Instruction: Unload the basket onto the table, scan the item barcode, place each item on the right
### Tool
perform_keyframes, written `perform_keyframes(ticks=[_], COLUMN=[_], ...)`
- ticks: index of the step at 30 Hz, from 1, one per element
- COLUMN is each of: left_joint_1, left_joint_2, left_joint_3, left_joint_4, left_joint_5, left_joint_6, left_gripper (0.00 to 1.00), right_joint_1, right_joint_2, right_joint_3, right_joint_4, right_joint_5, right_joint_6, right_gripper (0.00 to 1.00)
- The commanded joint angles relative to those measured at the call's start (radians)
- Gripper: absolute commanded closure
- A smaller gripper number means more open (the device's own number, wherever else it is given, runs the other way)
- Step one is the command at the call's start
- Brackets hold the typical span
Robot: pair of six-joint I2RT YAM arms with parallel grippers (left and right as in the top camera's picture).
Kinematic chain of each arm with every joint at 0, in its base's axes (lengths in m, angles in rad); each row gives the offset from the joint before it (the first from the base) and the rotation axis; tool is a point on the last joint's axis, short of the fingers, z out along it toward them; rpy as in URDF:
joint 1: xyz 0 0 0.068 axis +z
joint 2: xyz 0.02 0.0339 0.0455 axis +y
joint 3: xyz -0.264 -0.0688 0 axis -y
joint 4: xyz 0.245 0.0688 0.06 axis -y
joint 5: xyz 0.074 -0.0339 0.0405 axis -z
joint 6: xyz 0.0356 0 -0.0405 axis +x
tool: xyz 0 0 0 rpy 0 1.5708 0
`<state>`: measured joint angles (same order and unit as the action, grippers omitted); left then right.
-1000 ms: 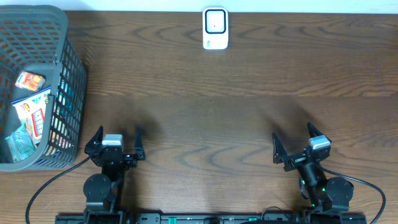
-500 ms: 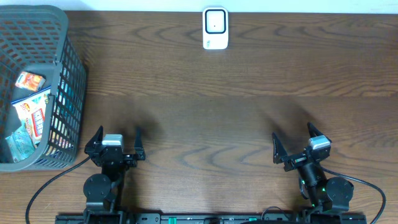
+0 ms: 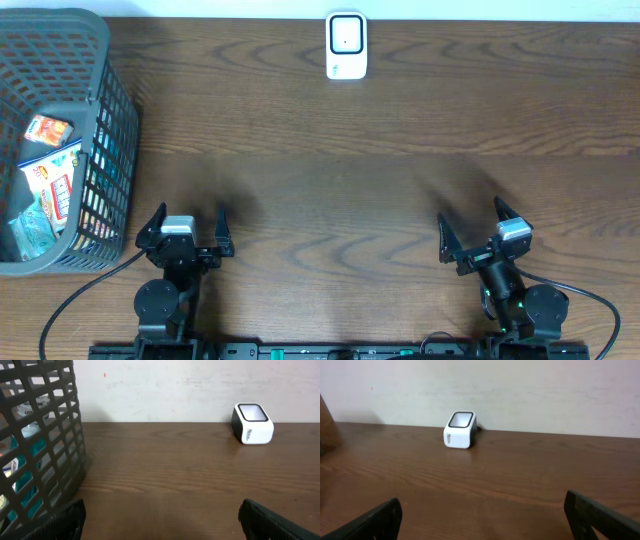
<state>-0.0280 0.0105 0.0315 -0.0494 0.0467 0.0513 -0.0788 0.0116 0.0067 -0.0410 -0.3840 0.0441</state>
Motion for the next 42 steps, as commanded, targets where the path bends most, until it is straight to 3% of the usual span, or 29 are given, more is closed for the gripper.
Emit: perform_keyframes(ticks=[1,10,26,34,37,42], left_joint_1=[0.003,0.003,0.003,0.003,0.003,0.003], left_joint_2=[0.004,0.011,0.227,0.328,0.334,0.334], left_joint_3=[-0.027,0.025,0.469,0.614,0.623,0.623], left_joint_4=[-0.016,-0.016,-0.356,-0.412,-0.413,-0.416], left_joint_5=[-0.009,0.205,0.216,0.234,0.325,0.336], left_joint_6=[-0.016,-0.02,-0.068,-0.057,-0.05,-0.053], left_gripper=[0.02,0.02,0.02,0.02,0.02,0.02], right_joint_1=[0.008,0.008,0.008,0.008,0.008,0.008], right_joint_2=[-0.003,-0.003,-0.003,-0.003,-0.003,-0.003], right_joint_3=[-0.001,-0.001,-0.001,-0.001,-0.001,-0.001], right_joint_4=[-0.005,-0.005,-0.005,-0.005,-0.005,-0.005], right_joint_5=[0.009,0.009,0.009,0.009,0.009,0.009], right_joint_6=[-0.008,-0.008,-0.008,-0.008,-0.008,-0.008], right_gripper=[0.01,0.01,0.01,0.01,0.01,0.01])
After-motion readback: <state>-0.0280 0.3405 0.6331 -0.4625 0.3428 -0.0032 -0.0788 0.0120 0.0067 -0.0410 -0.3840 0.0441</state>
